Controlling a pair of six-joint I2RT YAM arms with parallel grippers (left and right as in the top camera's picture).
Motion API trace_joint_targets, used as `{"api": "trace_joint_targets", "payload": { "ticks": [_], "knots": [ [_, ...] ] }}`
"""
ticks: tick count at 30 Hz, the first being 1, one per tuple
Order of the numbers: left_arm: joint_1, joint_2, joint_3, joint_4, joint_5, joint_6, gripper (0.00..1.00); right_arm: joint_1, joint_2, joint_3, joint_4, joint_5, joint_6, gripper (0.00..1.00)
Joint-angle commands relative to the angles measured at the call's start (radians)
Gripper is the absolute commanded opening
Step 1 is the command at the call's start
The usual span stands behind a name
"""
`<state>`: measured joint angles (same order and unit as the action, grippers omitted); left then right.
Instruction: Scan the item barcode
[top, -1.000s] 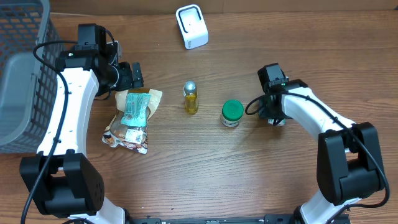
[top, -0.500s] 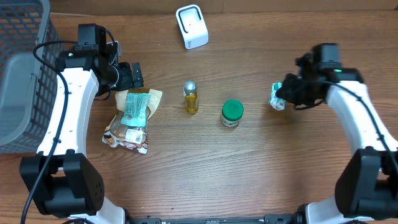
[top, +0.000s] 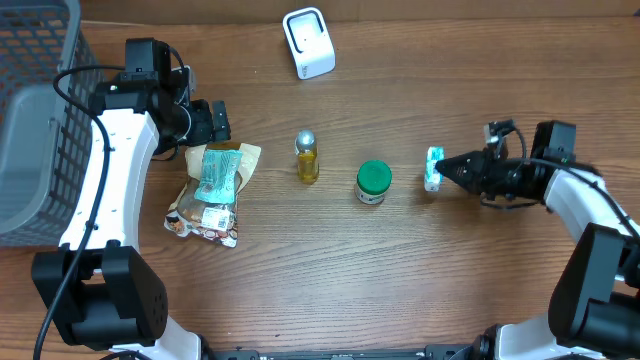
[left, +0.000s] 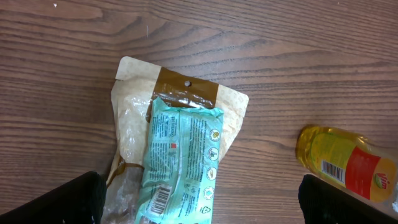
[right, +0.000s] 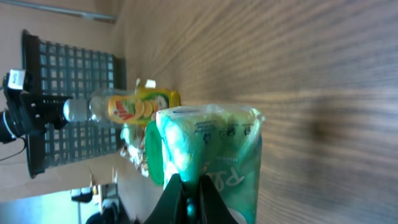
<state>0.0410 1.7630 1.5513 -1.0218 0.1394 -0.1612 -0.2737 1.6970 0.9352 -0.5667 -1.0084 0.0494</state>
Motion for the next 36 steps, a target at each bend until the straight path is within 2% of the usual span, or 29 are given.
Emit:
{"api": "trace_joint_targets", "payload": {
  "ticks": [1,5,8,24,30,36],
  "knots": [
    [-0.002,-0.017,0.018,0.002,0.008,0.011,0.99,-0.001,0.037,-0.109,0.171,-0.078,0.076,0.04],
    [-0.002,-0.017,0.018,0.002,0.008,0.011,1.00,-0.001,0.085,-0.193,0.376,-0.121,0.157,0.04],
    [-0.002,-0.017,0.018,0.002,0.008,0.011,1.00,-0.001,0.117,-0.216,0.435,-0.119,0.168,0.04],
    [-0.002,-0.017,0.018,0.002,0.008,0.011,1.00,-0.001,0.134,-0.216,0.427,0.039,0.199,0.05],
    [-0.002,-0.017,0.018,0.002,0.008,0.011,1.00,-0.003,0.134,-0.216,0.427,0.038,0.213,0.16],
    [-0.002,-0.017,0.018,0.002,0.008,0.011,1.00,-0.003,0.116,-0.210,0.426,0.009,0.213,0.31]
  ]
}}
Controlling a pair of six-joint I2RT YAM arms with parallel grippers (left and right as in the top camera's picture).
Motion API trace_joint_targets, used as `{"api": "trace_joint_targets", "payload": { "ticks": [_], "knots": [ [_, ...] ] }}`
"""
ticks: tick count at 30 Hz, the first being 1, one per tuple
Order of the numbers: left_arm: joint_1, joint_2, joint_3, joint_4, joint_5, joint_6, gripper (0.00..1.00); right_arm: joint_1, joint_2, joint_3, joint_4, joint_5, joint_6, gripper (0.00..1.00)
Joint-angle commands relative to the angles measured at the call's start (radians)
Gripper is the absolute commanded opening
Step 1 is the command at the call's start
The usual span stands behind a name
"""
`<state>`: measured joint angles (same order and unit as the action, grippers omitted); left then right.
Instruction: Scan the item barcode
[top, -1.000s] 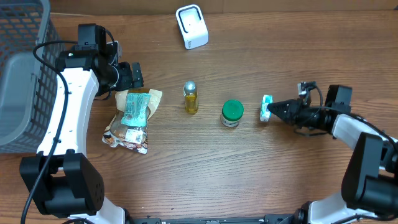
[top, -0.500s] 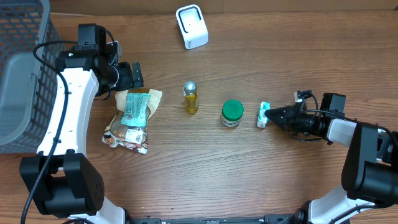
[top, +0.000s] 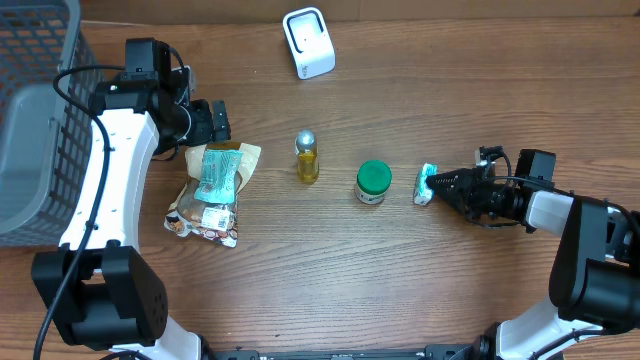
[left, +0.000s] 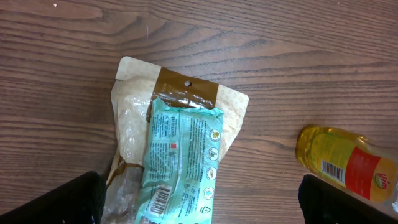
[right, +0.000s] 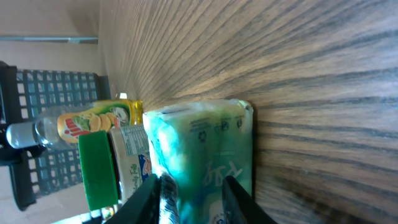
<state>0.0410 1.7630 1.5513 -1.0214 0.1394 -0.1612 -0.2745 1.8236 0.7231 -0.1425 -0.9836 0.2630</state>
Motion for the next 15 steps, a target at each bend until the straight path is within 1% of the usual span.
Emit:
{"api": "trace_joint_targets", "payload": {
  "ticks": [1,7,8,10,15],
  "knots": [
    [-0.002,-0.017,0.018,0.002,0.008,0.011,1.00,-0.002,-0.030,0.009,-0.002,-0.016,0.002,0.36],
    [-0.002,-0.017,0.018,0.002,0.008,0.011,1.00,-0.002,-0.148,0.043,-0.004,-0.001,0.060,0.47],
    [-0.002,-0.017,0.018,0.002,0.008,0.011,1.00,-0.002,-0.181,0.056,-0.022,0.026,0.079,0.50],
    [-0.002,-0.017,0.018,0.002,0.008,0.011,0.99,-0.001,-0.224,0.084,-0.077,0.086,0.078,0.51],
    [-0.002,-0.017,0.018,0.002,0.008,0.011,1.00,0.021,-0.314,0.206,-0.318,0.315,0.045,0.53]
  ]
}}
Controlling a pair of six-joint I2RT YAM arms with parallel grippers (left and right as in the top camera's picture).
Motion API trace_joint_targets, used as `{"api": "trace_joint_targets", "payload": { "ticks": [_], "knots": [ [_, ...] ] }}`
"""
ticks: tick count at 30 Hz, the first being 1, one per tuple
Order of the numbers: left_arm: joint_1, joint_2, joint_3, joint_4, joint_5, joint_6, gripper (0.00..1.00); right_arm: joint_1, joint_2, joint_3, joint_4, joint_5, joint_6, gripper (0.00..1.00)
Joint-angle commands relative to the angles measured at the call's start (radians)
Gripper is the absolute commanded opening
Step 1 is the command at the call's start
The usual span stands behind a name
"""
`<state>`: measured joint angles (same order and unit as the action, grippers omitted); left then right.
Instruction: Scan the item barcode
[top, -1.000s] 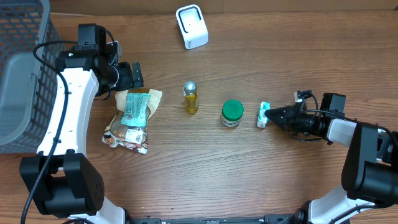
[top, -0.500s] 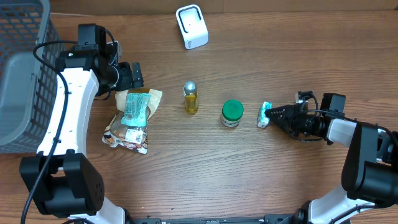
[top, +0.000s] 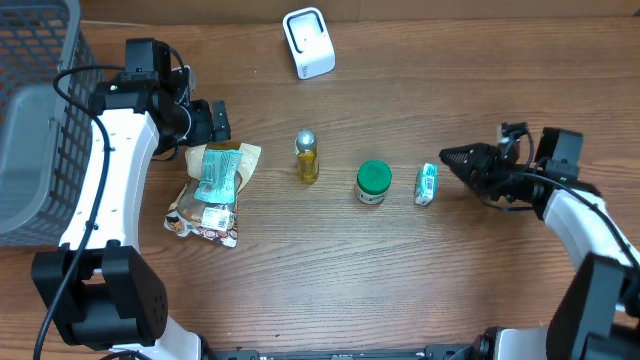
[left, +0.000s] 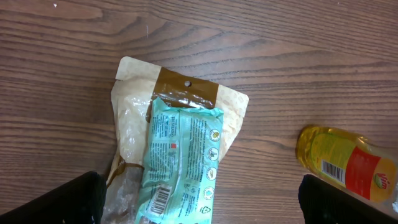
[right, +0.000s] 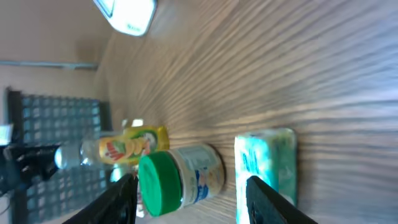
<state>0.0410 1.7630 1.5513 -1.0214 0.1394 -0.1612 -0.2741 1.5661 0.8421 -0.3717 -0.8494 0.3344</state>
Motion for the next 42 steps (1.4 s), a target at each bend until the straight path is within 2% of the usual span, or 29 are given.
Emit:
{"api": "trace_joint_targets", "payload": {
  "ticks": [1,4,7,10,15,16,17,27,29,34,36,37,39,41,42],
  "knots": [
    [-0.002,-0.017,0.018,0.002,0.008,0.011,1.00,0.043,-0.062,0.124,-0.151,0.261,-0.036,0.54],
    [-0.002,-0.017,0.018,0.002,0.008,0.011,1.00,0.127,-0.063,0.201,-0.277,0.433,-0.068,0.56],
    [-0.002,-0.017,0.018,0.002,0.008,0.011,1.00,0.269,-0.063,0.260,-0.391,0.689,-0.073,0.69],
    [-0.002,-0.017,0.018,0.002,0.008,0.011,1.00,0.357,-0.049,0.259,-0.438,0.786,-0.072,0.80],
    [-0.002,-0.017,0.018,0.002,0.008,0.011,1.00,0.390,0.044,0.258,-0.449,0.803,-0.069,0.90],
    [-0.002,-0.018,0.018,0.002,0.008,0.011,1.00,0.390,0.070,0.258,-0.444,0.800,-0.069,0.97],
    [-0.002,-0.017,0.018,0.002,0.008,0.011,0.99,0.390,0.085,0.258,-0.441,0.790,-0.069,1.00],
    [-0.002,-0.017,0.018,0.002,0.008,0.011,0.99,0.391,0.245,0.258,-0.392,0.740,-0.069,1.00],
    [-0.002,-0.017,0.018,0.002,0.008,0.011,1.00,0.391,0.248,0.258,-0.382,0.743,-0.069,0.94],
    [-0.002,-0.017,0.018,0.002,0.008,0.011,1.00,0.391,0.248,0.258,-0.366,0.744,-0.069,0.30],
    [-0.002,-0.017,0.018,0.002,0.008,0.011,1.00,0.391,0.248,0.258,-0.366,0.744,-0.069,0.08],
    [-0.002,-0.017,0.018,0.002,0.008,0.011,1.00,0.391,0.248,0.258,-0.366,0.745,-0.070,0.04],
    [-0.002,-0.017,0.018,0.002,0.008,0.011,1.00,0.391,0.248,0.258,-0.366,0.759,-0.069,0.04],
    [-0.002,-0.017,0.018,0.002,0.008,0.011,0.99,0.391,0.248,0.258,-0.364,0.770,-0.069,0.36],
    [-0.002,-0.017,0.018,0.002,0.008,0.011,1.00,0.391,0.248,0.258,-0.354,0.771,-0.071,0.49]
  ]
}}
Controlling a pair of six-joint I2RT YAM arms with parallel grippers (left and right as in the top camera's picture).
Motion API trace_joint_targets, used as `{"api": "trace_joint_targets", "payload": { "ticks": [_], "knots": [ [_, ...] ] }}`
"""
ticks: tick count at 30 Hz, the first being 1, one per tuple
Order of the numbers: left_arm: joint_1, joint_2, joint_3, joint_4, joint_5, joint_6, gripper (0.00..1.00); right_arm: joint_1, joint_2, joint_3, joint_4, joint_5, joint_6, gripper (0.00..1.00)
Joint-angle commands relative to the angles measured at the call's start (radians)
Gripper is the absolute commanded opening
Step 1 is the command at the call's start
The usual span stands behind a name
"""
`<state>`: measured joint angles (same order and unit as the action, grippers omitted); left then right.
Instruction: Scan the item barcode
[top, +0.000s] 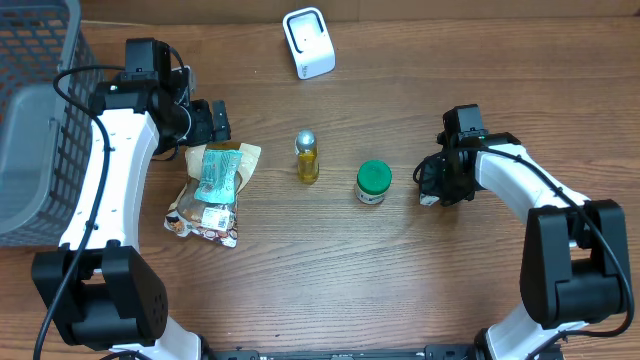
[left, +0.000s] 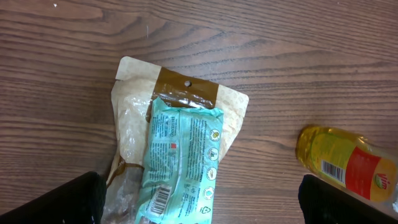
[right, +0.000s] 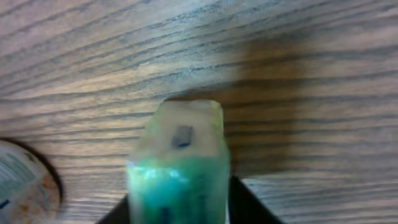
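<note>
A small green packet (right: 180, 149) stands on the wooden table, right of a green-lidded jar (top: 373, 182). My right gripper (right: 180, 208) has come down over it, a finger pressed against each side; in the overhead view the gripper (top: 437, 183) hides most of the packet. The white scanner (top: 308, 42) sits at the back middle. My left gripper (left: 199, 205) hangs open above a teal packet (left: 180, 162) that lies on a tan pouch (left: 134, 124), barcode facing up. A yellow bottle (left: 345, 165) lies to the right of the pouch.
A dark wire basket (top: 30, 120) fills the far left corner. The yellow bottle (top: 307, 157) and the jar stand in a row between the two arms. The jar's edge (right: 25, 180) shows just left of the green packet.
My right gripper was open, back to the right of the green packet. Now it is over the packet from above, with its fingers against the packet's sides. The left arm is unchanged.
At first my right gripper was shut on the green packet, upright beside the jar. Then its fingers stood apart around it, and then it was drawn back right with the packet left on the table. Now it grips the packet from above. The left arm never moved.
</note>
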<state>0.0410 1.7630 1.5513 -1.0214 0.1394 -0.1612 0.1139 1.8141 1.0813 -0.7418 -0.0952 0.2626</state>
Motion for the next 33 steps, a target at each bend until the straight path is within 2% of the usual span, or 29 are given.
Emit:
{"api": "trace_joint_targets", "payload": {
  "ticks": [1,5,6,9,11,12,13,14,15,21,24,28,33],
  "knots": [
    [-0.002,-0.017,0.018,0.002,0.008,0.011,1.00,0.003,0.000,0.019,0.029,0.017,-0.002,0.51],
    [-0.002,-0.017,0.018,0.002,0.008,0.011,0.99,0.003,0.000,0.019,0.087,0.017,-0.002,0.51],
    [-0.002,-0.017,0.018,0.002,0.008,0.011,1.00,0.003,0.000,0.019,0.098,0.017,-0.002,0.49],
    [-0.002,-0.017,0.018,0.002,0.008,0.011,1.00,0.003,0.000,0.019,0.124,0.021,-0.002,0.33],
    [-0.002,-0.017,0.018,0.002,0.008,0.011,1.00,0.003,0.000,0.019,0.127,0.042,-0.001,0.17],
    [-0.002,-0.017,0.018,0.002,0.008,0.011,0.99,0.003,0.000,0.019,0.127,0.049,-0.002,0.16],
    [-0.002,-0.017,0.018,0.002,0.008,0.011,0.99,0.003,0.000,0.019,0.127,0.053,-0.002,0.29],
    [-0.002,-0.017,0.018,0.002,0.008,0.011,0.99,0.003,0.000,0.019,0.127,0.053,-0.002,0.56],
    [-0.002,-0.017,0.018,0.002,0.008,0.011,1.00,0.003,0.000,0.019,0.127,0.053,-0.002,0.59],
    [-0.002,-0.017,0.018,0.002,0.008,0.011,1.00,0.005,0.000,0.019,0.093,0.053,-0.001,0.63],
    [-0.002,-0.017,0.018,0.002,0.008,0.011,1.00,0.005,0.000,0.020,0.086,0.053,-0.001,0.57],
    [-0.002,-0.017,0.018,0.002,0.008,0.011,1.00,0.005,-0.001,0.047,0.072,0.066,-0.001,0.56],
    [-0.002,-0.017,0.018,0.002,0.008,0.011,0.99,0.005,-0.001,0.155,-0.056,0.111,-0.001,0.59]
  ]
}}
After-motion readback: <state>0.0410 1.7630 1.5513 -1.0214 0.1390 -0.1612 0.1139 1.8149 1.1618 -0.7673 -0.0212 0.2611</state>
